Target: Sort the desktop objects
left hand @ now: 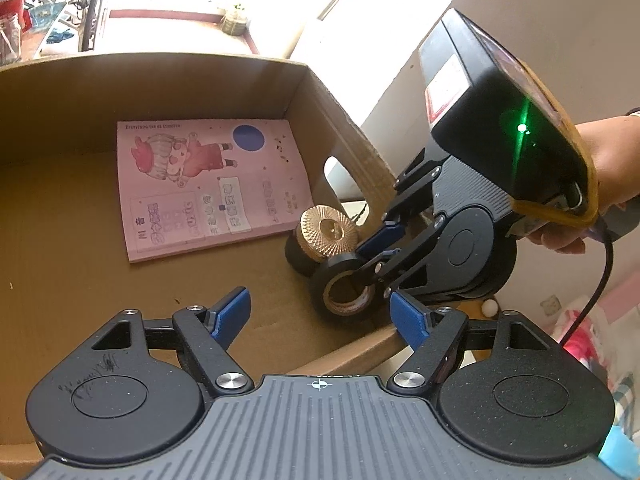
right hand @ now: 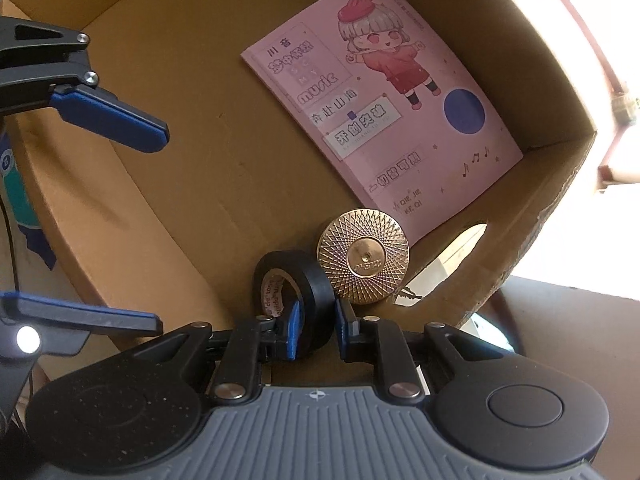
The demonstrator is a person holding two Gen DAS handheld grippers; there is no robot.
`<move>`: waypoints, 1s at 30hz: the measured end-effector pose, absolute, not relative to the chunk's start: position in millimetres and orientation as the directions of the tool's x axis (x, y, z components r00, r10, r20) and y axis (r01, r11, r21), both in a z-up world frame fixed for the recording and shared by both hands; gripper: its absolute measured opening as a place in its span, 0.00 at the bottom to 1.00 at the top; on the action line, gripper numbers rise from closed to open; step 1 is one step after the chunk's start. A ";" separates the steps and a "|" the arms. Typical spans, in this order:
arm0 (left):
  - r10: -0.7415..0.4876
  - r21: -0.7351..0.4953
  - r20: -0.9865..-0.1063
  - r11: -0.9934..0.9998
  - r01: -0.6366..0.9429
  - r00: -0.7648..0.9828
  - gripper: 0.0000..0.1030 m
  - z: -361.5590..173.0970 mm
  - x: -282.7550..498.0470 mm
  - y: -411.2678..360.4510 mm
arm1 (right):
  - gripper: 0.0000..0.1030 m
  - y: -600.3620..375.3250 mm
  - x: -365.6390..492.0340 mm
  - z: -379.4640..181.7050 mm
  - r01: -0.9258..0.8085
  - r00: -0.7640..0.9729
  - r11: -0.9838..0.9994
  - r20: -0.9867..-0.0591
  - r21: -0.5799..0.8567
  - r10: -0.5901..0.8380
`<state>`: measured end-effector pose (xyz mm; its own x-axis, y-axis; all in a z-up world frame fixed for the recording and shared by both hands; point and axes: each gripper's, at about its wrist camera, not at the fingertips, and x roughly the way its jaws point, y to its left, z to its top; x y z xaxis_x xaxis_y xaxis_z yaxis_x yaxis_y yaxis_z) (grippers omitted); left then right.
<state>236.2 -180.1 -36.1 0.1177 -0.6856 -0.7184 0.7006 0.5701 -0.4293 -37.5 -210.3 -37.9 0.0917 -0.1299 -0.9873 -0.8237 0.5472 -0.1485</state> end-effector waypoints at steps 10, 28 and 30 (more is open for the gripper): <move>-0.688 -0.422 -0.710 0.585 0.693 0.149 0.78 -23.7 233.9 -172.0 | 0.22 -203.1 -37.3 -39.2 -0.816 0.091 0.550 -0.980 -0.176 -0.179; -0.698 -0.341 -0.632 0.641 0.688 0.337 0.94 38.7 157.5 -108.9 | 0.20 -208.4 -33.4 -35.3 -0.774 0.163 0.620 -0.987 -0.132 -0.007; -0.702 -0.356 -0.620 0.649 0.672 0.350 0.94 36.1 143.9 -98.0 | 0.20 -210.4 -31.6 -35.5 -0.767 0.155 0.632 -0.988 -0.111 0.014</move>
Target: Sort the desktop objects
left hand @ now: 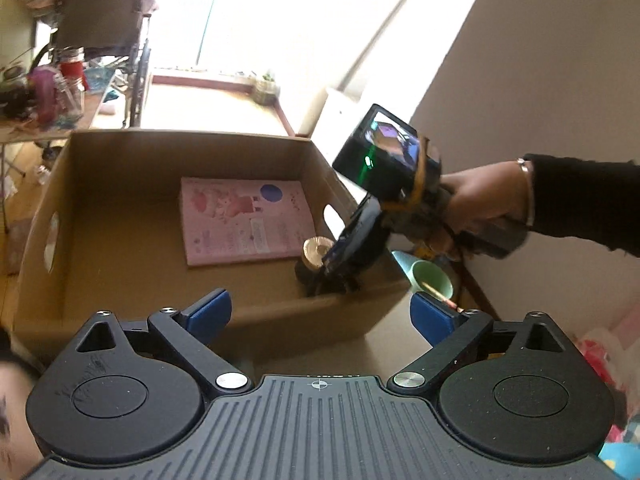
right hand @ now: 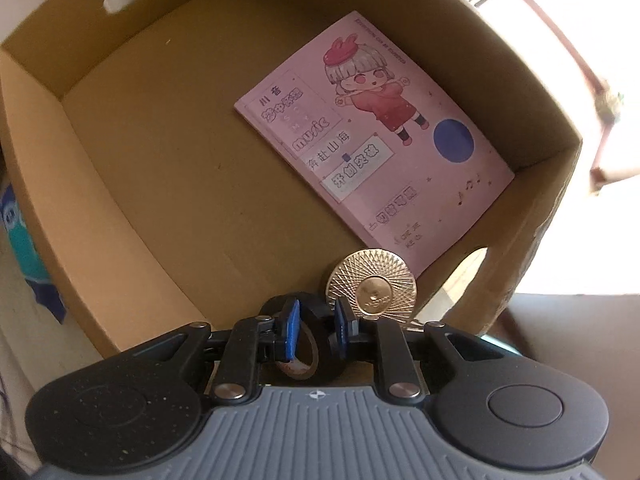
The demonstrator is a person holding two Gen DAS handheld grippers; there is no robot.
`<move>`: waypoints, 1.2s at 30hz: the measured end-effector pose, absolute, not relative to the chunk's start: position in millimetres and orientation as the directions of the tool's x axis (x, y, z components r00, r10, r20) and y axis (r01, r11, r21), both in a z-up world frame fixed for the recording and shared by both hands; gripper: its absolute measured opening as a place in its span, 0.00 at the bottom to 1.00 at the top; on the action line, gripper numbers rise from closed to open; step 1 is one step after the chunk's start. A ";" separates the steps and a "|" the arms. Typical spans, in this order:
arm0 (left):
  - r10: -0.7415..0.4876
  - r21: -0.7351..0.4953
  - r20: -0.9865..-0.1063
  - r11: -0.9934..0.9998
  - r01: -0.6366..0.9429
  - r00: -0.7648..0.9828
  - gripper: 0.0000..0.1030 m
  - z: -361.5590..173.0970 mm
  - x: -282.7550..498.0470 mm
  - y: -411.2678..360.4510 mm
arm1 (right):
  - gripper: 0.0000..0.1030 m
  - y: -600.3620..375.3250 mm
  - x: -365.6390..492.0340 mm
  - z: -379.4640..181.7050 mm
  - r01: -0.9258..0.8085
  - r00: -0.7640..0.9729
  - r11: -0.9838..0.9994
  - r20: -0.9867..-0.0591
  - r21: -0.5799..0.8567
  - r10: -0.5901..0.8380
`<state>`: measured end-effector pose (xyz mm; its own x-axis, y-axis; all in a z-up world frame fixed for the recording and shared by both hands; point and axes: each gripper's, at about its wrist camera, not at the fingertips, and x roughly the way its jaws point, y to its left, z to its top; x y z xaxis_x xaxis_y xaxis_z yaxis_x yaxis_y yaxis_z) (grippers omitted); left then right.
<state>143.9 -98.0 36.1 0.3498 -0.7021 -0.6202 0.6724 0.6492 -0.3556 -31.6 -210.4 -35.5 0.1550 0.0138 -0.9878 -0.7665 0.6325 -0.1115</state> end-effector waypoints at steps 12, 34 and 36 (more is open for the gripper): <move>-0.719 -0.531 -0.592 0.688 0.495 0.364 0.95 -6.3 104.6 -58.2 | 0.21 -211.3 -45.9 -37.2 -0.802 0.165 0.583 -0.986 -0.134 0.000; -0.639 -0.377 -0.649 0.741 0.556 0.413 0.96 -21.8 91.0 -57.7 | 0.26 -203.4 -35.8 -28.8 -0.675 0.163 0.737 -0.979 -0.020 0.122; -0.634 -0.363 -0.650 0.743 0.562 0.419 0.97 -23.1 89.9 -57.3 | 0.26 -208.5 -38.7 -14.5 -0.661 0.169 0.751 -0.974 0.003 0.153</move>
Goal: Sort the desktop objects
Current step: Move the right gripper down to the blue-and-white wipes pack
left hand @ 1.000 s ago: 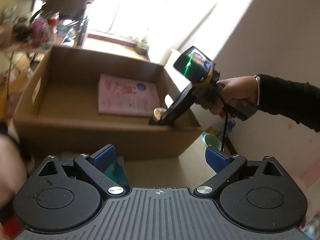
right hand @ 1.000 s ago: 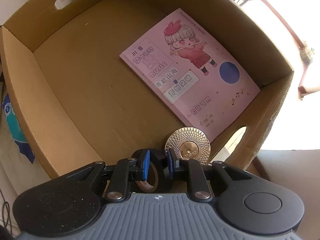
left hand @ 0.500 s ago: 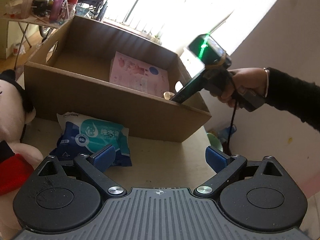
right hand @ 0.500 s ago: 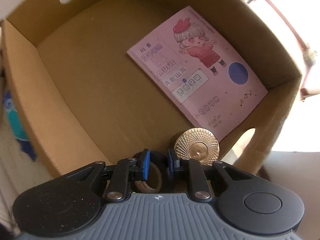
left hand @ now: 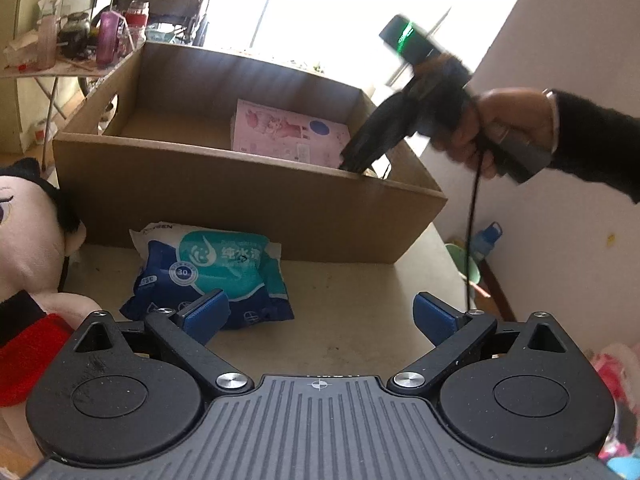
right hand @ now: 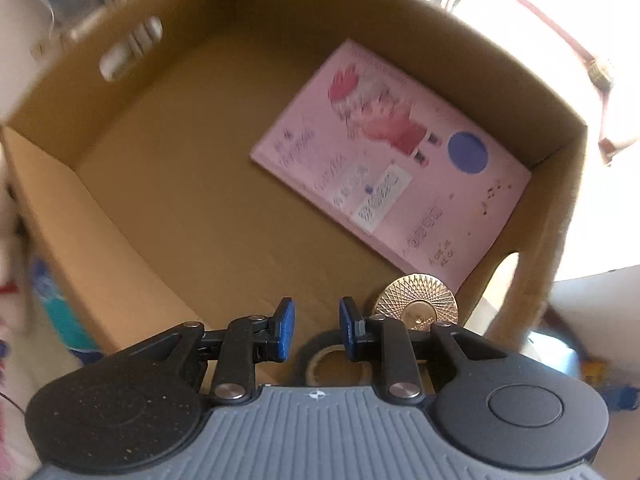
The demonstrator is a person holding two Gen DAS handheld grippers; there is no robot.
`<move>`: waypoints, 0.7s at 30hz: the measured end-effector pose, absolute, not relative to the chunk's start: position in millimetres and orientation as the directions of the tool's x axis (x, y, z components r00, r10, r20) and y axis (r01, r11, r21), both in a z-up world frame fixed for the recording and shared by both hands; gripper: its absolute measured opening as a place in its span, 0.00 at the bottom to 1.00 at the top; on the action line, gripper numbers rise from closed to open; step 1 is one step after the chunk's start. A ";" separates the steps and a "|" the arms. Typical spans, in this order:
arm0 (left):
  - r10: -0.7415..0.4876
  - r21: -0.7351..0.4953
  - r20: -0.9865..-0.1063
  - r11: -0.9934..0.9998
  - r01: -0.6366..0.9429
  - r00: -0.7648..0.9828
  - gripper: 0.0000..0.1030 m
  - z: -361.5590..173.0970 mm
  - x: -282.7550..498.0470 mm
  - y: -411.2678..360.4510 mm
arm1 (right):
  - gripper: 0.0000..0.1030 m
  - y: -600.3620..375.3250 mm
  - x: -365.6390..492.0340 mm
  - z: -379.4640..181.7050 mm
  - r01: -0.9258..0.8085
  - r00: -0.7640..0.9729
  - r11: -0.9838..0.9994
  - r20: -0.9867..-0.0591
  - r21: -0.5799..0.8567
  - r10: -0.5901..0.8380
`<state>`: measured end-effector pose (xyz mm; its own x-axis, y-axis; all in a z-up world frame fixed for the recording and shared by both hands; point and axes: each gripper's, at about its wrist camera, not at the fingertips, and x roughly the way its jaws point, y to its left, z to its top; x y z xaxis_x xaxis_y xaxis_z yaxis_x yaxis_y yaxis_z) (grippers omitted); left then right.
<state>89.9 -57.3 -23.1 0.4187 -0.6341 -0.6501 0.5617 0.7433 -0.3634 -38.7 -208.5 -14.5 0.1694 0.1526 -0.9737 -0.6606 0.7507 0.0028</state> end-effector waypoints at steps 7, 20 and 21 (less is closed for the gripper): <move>-0.613 -0.318 -0.645 0.758 0.569 0.456 0.97 -24.2 90.4 -61.1 | 0.43 -222.6 -62.3 37.2 -0.608 0.232 0.785 -0.920 0.117 0.316; -0.491 -0.161 -0.668 0.829 0.536 0.559 1.00 -30.0 79.2 -58.5 | 0.65 -229.8 -188.5 48.1 -0.652 0.248 0.673 -0.740 0.350 0.625; -0.478 -0.149 -0.671 0.836 0.527 0.568 1.00 -30.5 79.3 -57.9 | 0.65 -231.5 -188.6 39.7 -0.624 0.235 0.677 -0.733 0.390 0.639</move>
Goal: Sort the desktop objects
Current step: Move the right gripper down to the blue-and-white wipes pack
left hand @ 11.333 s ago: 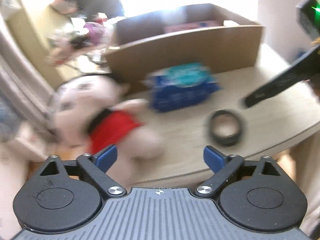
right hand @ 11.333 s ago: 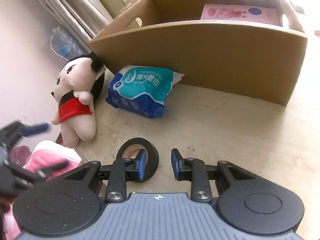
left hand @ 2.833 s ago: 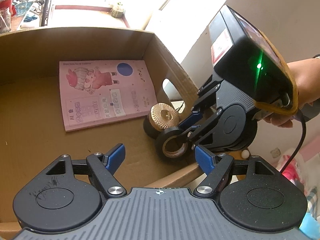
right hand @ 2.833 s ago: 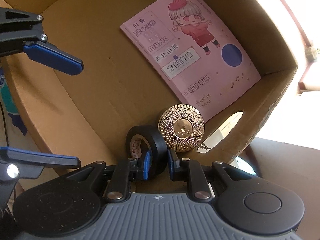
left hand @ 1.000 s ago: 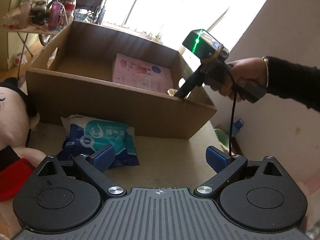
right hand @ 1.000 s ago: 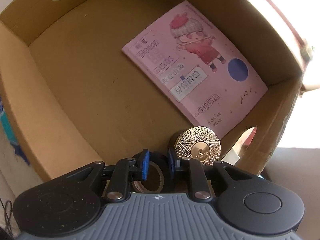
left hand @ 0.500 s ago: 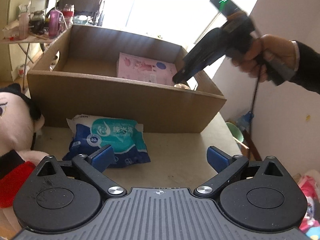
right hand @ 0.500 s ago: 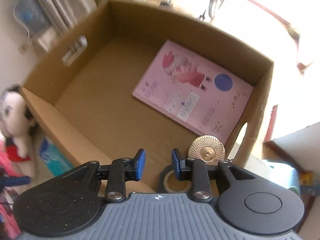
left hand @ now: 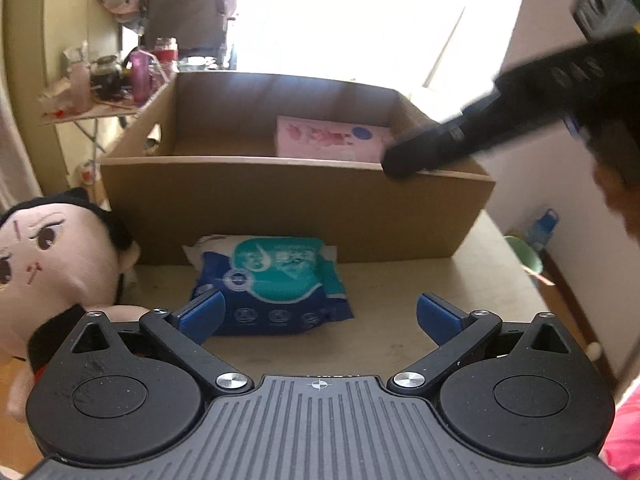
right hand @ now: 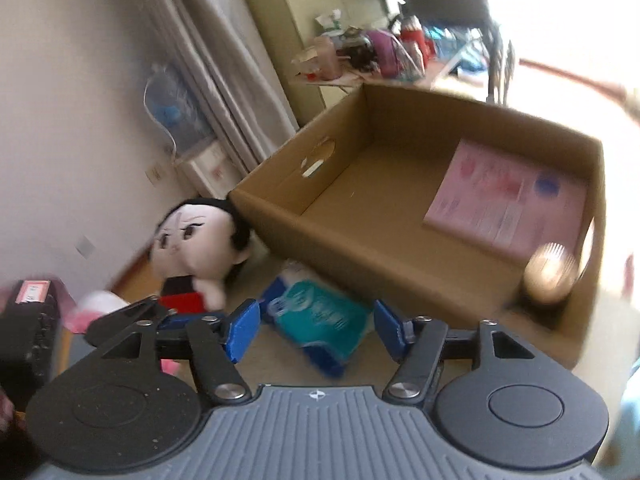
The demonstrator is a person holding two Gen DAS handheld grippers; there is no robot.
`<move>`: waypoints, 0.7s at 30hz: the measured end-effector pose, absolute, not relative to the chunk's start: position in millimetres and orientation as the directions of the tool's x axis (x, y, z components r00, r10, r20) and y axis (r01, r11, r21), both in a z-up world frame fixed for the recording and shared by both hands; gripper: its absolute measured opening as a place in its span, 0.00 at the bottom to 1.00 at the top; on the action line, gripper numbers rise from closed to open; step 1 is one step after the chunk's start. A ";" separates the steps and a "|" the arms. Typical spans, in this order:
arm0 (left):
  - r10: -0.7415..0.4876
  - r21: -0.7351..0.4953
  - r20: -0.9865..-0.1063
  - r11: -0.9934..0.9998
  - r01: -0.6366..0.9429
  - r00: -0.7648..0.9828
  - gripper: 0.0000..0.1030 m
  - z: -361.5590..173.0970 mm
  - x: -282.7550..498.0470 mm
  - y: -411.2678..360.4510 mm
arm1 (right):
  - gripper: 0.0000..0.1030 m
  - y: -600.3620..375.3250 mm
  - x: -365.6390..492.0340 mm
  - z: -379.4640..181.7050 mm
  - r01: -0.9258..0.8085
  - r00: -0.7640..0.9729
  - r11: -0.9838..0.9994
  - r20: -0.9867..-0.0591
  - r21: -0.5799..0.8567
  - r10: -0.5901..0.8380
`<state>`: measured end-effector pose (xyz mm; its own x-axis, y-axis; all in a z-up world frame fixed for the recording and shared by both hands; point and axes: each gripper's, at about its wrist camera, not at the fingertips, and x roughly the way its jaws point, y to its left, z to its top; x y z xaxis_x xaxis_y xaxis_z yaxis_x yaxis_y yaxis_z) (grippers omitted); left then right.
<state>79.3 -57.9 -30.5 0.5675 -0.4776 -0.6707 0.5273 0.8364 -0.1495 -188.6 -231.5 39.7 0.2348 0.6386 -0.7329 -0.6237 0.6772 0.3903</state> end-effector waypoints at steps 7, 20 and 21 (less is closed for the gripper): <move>-0.414 -0.094 -0.694 0.863 0.496 0.589 1.00 -41.8 95.4 -56.5 | 0.66 -243.0 -180.7 -8.2 -0.419 0.240 0.724 -0.702 0.548 0.670; -0.372 -0.115 -0.780 0.875 0.471 0.502 1.00 -66.5 147.3 -68.5 | 0.86 -226.2 -150.3 -70.7 -0.279 0.165 0.689 -0.674 0.669 0.720; -0.379 -0.125 -0.788 0.871 0.476 0.486 1.00 -68.1 148.6 -69.3 | 0.86 -224.6 -149.5 -74.2 -0.274 0.150 0.681 -0.669 0.679 0.728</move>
